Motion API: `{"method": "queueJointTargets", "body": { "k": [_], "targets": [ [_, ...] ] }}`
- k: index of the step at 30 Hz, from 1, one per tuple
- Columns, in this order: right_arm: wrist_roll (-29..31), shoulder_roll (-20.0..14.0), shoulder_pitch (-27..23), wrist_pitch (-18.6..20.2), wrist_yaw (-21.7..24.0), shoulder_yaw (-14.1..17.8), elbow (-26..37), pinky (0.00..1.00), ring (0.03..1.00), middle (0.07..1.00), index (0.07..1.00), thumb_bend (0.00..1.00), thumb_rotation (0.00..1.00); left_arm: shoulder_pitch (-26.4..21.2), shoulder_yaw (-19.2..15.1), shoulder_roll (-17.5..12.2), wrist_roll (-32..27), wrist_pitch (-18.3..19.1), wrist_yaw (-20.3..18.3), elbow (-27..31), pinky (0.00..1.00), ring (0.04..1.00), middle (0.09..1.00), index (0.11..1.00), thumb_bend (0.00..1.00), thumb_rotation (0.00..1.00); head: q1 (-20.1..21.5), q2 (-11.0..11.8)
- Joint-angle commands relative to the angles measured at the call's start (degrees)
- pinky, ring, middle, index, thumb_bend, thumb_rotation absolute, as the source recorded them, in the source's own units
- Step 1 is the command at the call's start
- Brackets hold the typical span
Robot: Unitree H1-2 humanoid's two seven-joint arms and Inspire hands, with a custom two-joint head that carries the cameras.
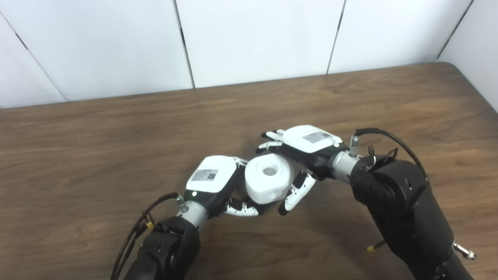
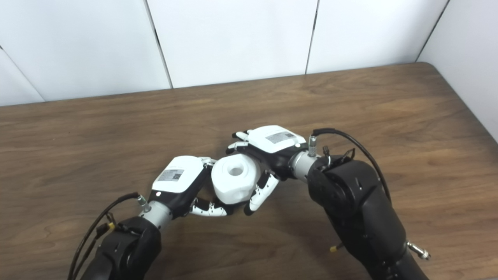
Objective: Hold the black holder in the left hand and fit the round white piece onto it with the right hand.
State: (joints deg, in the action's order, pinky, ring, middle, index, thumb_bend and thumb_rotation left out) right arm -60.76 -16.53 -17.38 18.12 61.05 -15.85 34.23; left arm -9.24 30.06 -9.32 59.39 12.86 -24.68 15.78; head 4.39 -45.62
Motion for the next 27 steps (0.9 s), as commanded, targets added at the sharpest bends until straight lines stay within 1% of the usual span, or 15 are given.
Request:
{"method": "queueJointTargets", "body": {
  "k": [1,4,5,6,9,10,13,16,20,22,25,27],
  "targets": [
    [-0.19,0.36,-2.77,0.3,-0.36,0.98,2.64,1.0,1.0,1.0,0.863,1.0,0.39,0.66,0.78,0.19,-0.45,-0.41,-1.12,-1.36,0.8,0.842,0.792,0.49,0.52,0.06,0.03,-0.04],
    [-0.32,0.45,-3.2,0.26,-0.23,1.32,2.61,1.0,1.0,0.999,0.866,1.0,0.4,0.78,0.47,0.22,-0.43,-0.28,-0.93,-1.0,0.78,0.829,0.783,0.494,0.52,0.08,-0.23,0.03],
    [-0.38,0.37,-3.48,0.3,0.01,1.43,2.52,1.0,1.0,0.999,0.868,1.0,0.4,0.55,0.46,0.25,-0.31,0.48,-2.4,-0.36,0.78,0.822,0.781,0.569,0.66,0.17,-0.4,0.1],
    [-0.45,0.34,-3.74,0.34,0.25,1.5,2.41,1.0,1.0,1.0,0.871,1.0,0.4,0.42,0.34,0.3,-0.52,0.98,-3.35,0.15,0.82,0.836,0.804,0.683,0.75,0.27,-0.54,0.13],
    [-0.29,0.27,-4.43,0.68,1.24,1.87,2.16,1.0,1.0,1.0,0.879,1.0,0.4,0.72,-0.92,0.98,-2.97,1.78,-3.9,1.49,0.9,0.854,0.849,0.865,0.9,0.37,-0.61,0.14],
    [-0.32,0.3,-4.55,0.72,1.48,1.94,2.12,1.0,1.0,1.0,0.88,1.0,0.4,0.81,-1.19,1.11,-3.46,1.93,-3.9,1.71,0.9,0.856,0.856,0.885,0.92,0.38,-0.61,0.14],
    [-0.02,0.24,-4.85,0.78,1.66,2.15,1.73,1.0,1.0,1.0,0.883,1.0,0.4,1.31,-2.61,2.31,-5.34,4.7,-5.29,2.91,0.91,0.87,0.878,0.94,0.96,0.41,-0.63,0.14],
    [0.19,0.18,-4.83,0.9,1.5,2.24,1.61,1.0,1.0,1.0,0.881,1.0,0.4,1.4,-3.02,2.65,-6.15,6.6,-7.03,3.65,0.92,0.895,0.906,0.972,0.97,0.42,-0.61,0.12],
    [0.39,0.1,-4.47,0.87,1.38,2.21,1.62,1.0,1.0,1.0,0.876,1.0,0.4,1.11,-3.1,3.14,-6.06,11.58,-11.81,5.57,0.96,0.948,0.959,0.998,0.98,0.44,-0.84,0.01],
    [0.99,0.11,-4.35,0.96,1.13,2.34,1.45,1.0,1.0,0.997,0.872,1.0,0.4,0.79,-3.15,3.27,-5.2,13.41,-14.35,6.42,0.98,0.967,0.982,1.0,1.0,0.46,-0.95,0.08],
    [1.6,0.12,-4.58,1.33,1.09,2.46,1.06,1.0,1.0,0.996,0.871,1.0,0.4,0.55,-3.93,3.92,-2.37,14.03,-19.05,7.93,0.99,0.982,0.997,1.0,1.0,0.48,-1.11,0.28],
    [1.86,0.05,-4.74,1.34,0.89,2.49,0.8,1.0,1.0,0.993,0.872,1.0,0.41,0.49,-4.6,4.46,-0.79,14.04,-21.51,9.04,0.99,0.986,1.0,1.0,1.0,0.49,-1.29,0.43]
  ]
}}
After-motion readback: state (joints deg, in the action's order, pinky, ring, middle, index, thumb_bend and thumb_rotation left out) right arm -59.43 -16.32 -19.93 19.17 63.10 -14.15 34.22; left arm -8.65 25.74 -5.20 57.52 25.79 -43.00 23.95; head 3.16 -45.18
